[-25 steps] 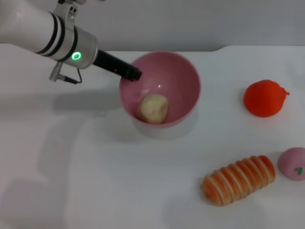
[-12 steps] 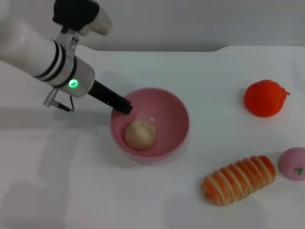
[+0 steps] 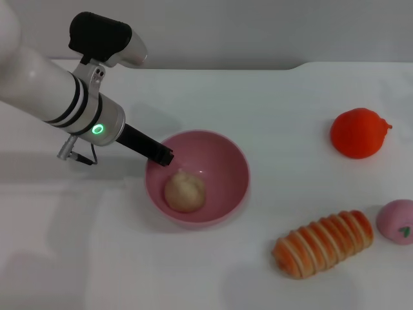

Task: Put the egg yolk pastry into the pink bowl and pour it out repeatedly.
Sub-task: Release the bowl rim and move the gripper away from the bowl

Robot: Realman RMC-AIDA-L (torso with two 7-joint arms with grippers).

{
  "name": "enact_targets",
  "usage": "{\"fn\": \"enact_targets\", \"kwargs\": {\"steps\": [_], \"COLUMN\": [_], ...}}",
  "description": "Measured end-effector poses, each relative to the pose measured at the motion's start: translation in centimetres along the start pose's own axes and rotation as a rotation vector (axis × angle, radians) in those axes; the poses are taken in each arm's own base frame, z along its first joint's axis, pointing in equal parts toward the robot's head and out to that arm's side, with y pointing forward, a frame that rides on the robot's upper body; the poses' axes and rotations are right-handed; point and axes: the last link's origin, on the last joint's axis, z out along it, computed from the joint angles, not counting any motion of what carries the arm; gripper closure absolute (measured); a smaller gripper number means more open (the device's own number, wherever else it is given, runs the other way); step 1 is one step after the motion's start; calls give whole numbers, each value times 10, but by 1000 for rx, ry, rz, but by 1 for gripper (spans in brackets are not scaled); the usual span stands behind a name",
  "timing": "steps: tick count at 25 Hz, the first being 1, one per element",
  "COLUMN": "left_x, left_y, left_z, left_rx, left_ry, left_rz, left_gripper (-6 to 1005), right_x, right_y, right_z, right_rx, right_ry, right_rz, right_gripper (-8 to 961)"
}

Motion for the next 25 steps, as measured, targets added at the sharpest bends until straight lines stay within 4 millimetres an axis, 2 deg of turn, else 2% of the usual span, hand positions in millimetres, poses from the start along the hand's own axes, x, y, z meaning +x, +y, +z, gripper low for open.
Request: {"fn": "enact_targets", "kwargs": {"steps": [16,21,25], "left_x": [3,12,36], "left_y": [-2,0,6], "left_z": [-2,-8,-28], "left_rx": [6,8,8], "left_ry": [18,42,125], "left_rz": [-35,-29,8], "left_gripper": [865,714,588], "right_x": [-1,1,2], "right_y": [-1,-2,-2], "right_z": [-1,-3,-4], "right_rx": [3,12,16], "right_ry": [-5,3,4], "right_rz": [-3,0,2], "right_gripper": [398,398,398]}}
